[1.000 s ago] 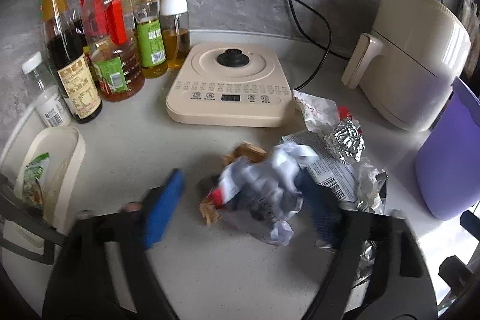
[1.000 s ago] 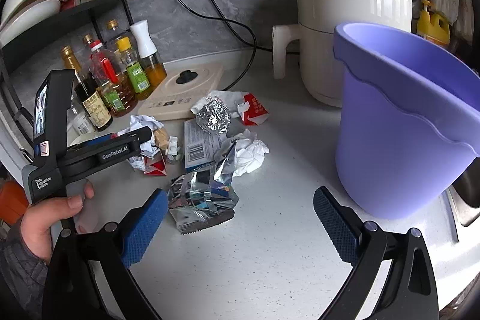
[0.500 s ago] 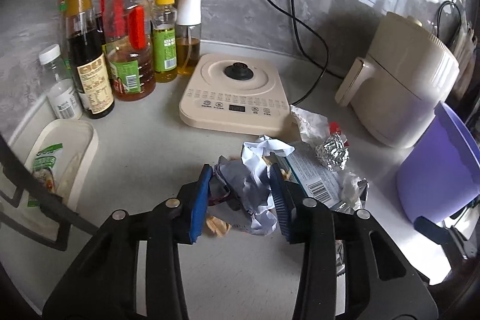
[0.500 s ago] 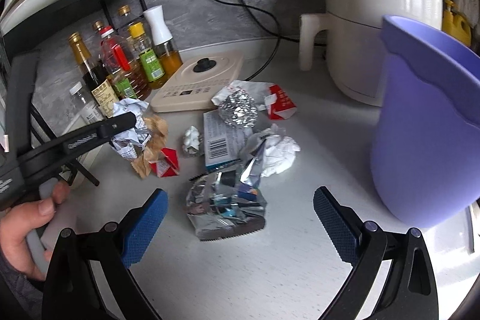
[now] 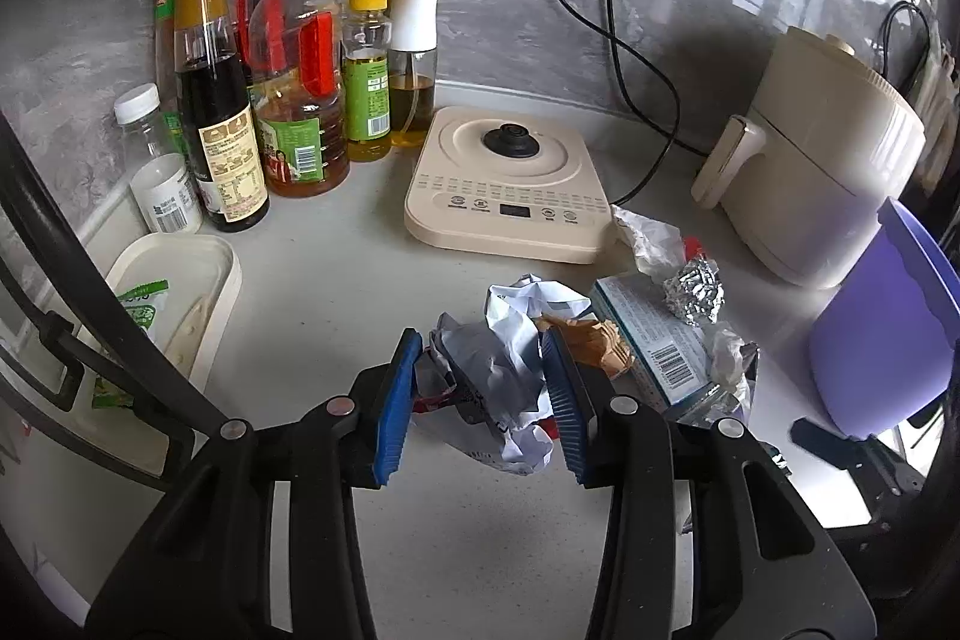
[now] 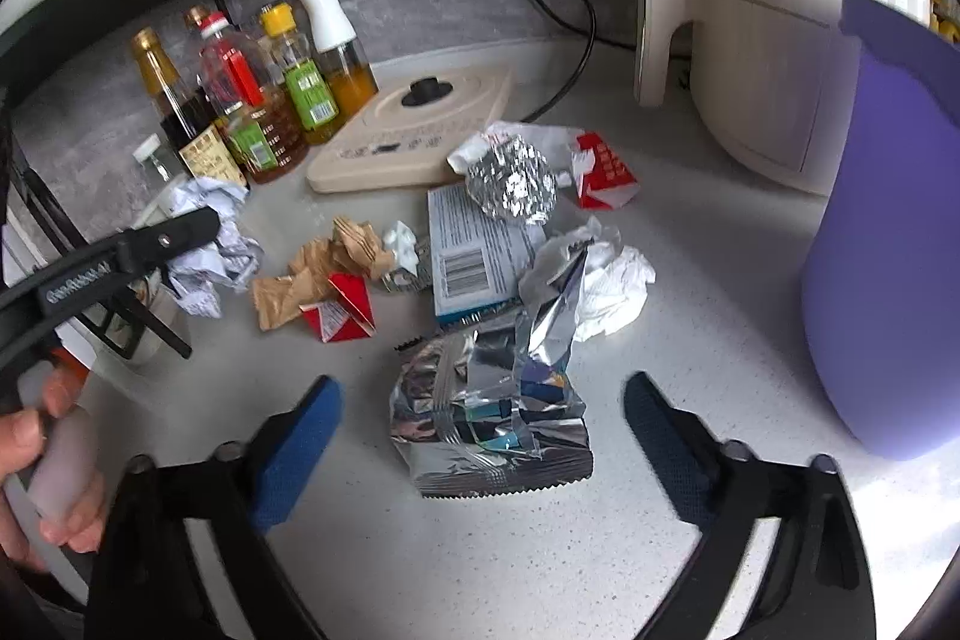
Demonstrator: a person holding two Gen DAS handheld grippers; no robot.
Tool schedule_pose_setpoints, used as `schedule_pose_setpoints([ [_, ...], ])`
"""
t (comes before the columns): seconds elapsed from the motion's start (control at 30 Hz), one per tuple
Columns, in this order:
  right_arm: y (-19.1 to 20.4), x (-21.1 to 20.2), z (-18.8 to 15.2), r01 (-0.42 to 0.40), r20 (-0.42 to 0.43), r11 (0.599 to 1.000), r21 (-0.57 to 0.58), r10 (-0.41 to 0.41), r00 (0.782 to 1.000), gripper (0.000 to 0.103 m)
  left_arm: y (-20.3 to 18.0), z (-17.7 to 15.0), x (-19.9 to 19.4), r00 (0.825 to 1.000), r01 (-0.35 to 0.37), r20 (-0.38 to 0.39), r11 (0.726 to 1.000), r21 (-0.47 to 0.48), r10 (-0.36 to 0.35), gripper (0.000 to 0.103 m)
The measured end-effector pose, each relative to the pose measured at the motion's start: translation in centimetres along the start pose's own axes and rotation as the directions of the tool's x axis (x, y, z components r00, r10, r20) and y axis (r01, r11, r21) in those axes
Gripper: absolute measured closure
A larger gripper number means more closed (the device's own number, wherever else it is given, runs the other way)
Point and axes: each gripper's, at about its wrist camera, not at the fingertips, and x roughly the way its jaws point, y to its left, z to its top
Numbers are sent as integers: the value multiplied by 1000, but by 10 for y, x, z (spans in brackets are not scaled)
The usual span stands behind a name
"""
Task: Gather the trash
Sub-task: 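Grasp crumpled foil with the left gripper while the right grasps a foil wrapper, then carry both held pieces over the bucket and open both grippers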
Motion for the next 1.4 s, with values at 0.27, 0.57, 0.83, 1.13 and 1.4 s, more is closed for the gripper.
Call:
schedule_pose_setpoints([
  [0.27,-3,-4,0,-38,-31,999,-16,37,999,65,-12,6,3,1000,1,7,1000,16,-2,61],
  [0.57,-7,-37,9,-40,39,999,-26,41,998,67,-33,12,-9,999,19,32,999,47,-20,61],
  [0.83,-14,-77,20,-29,141,999,-34,34,989,67,-52,19,-31,996,27,81,997,72,-33,61],
  [1.13,-27,-123,28,-15,258,999,-33,23,966,66,-76,26,-52,990,36,133,994,101,-49,61],
  [1.4,-49,-161,30,13,344,1000,0,-12,939,66,-108,33,-65,982,60,167,988,145,-84,61],
])
